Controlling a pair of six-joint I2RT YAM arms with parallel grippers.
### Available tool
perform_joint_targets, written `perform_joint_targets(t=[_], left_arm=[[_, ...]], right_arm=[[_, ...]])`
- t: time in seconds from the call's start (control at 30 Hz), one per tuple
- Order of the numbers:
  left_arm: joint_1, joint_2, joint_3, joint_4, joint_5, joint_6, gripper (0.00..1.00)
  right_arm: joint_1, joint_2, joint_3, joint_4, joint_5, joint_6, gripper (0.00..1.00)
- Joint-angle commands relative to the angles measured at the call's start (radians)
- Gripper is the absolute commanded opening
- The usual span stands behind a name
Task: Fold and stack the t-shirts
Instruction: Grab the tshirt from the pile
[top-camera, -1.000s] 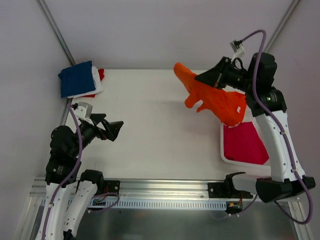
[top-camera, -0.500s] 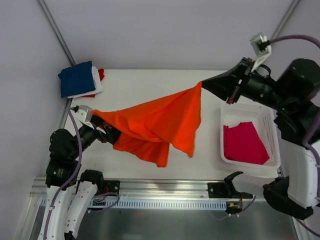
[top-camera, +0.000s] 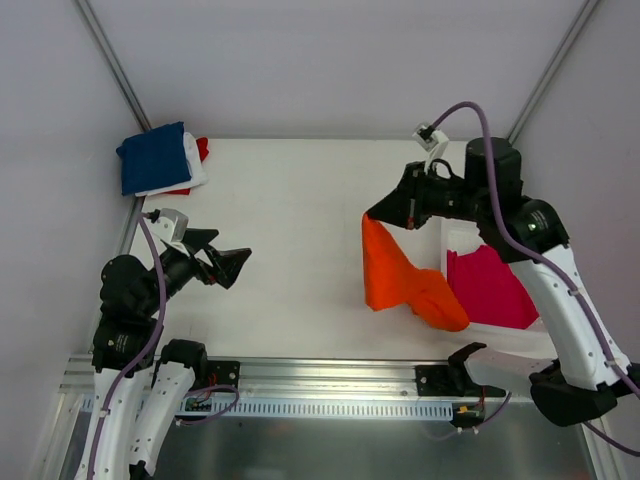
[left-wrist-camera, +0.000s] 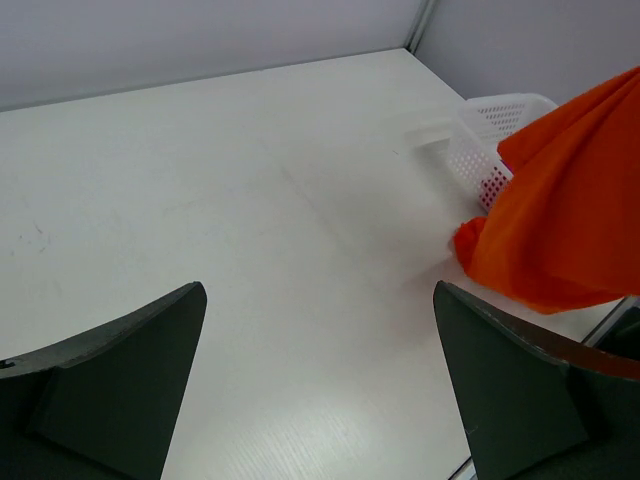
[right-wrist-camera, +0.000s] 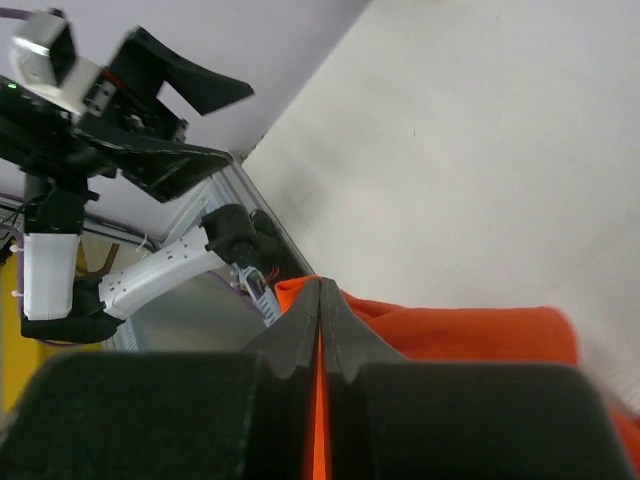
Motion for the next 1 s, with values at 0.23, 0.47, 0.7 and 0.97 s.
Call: perform_joint_targets(t=[0.23,0.47,0.7,0.97], left_arm=[[0.011,-0.070,-0.018,0.118,0.201,0.007,0.99],[-0.038,-0.193,-0.019,0.238,0.433,-0.011,0.99],[-0.041,-0.216,0.022,0.273,0.456,-0.039,0.99],[-0.041,-0.205,-0.073,0.269,0.268,-0.036,0.99]], right_arm=[[0.321,0.116,0.238,-0.028,-0.155,-0.092,0.00],[0.622,-0.009,0.262,0.038,-0.125,-0.088,0.00],[0.723,-0.172,0.044,0.262,-0.064,-0.029,0.01],[0.722,-0.151,-0.155,0.136,0.432,-0.112,0.00]])
